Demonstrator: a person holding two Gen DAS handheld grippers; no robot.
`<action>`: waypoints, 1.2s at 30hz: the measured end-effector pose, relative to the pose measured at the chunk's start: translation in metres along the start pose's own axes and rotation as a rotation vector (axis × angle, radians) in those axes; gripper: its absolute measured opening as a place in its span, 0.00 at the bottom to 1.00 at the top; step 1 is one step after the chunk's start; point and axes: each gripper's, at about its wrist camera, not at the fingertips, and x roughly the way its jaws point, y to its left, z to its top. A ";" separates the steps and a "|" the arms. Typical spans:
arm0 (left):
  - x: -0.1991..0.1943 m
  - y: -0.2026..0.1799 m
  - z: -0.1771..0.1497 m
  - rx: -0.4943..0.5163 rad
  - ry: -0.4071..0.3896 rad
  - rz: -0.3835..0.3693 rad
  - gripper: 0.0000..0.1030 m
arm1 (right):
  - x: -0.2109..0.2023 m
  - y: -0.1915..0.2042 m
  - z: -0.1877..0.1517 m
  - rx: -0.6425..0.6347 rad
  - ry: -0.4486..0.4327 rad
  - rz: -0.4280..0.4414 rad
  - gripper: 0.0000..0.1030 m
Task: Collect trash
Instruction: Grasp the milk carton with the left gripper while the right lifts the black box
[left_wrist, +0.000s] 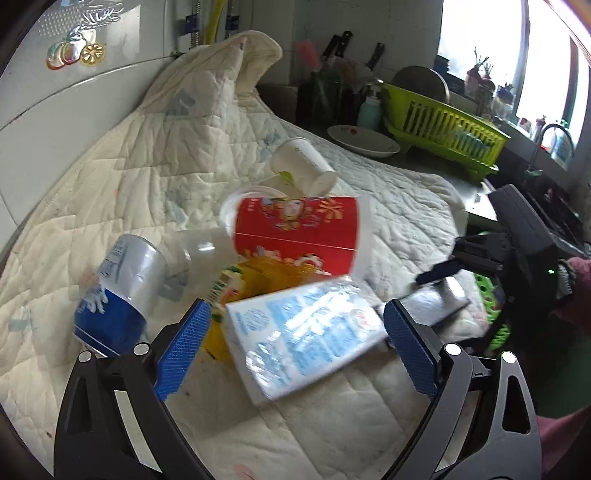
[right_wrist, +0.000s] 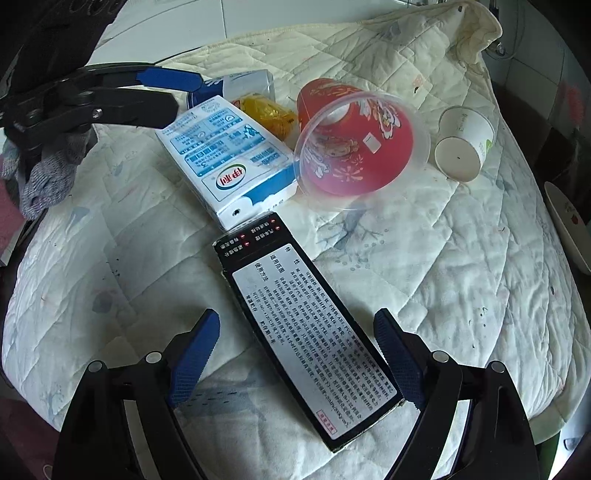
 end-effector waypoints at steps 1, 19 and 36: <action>0.002 0.002 0.000 -0.004 -0.003 -0.016 0.91 | 0.001 -0.001 0.000 -0.002 0.004 0.001 0.80; 0.017 0.001 -0.010 0.009 0.035 -0.185 0.91 | 0.001 0.004 0.001 -0.002 0.015 0.004 0.80; 0.000 -0.033 -0.029 0.166 0.118 -0.130 0.91 | -0.015 -0.005 -0.010 0.057 0.016 -0.012 0.52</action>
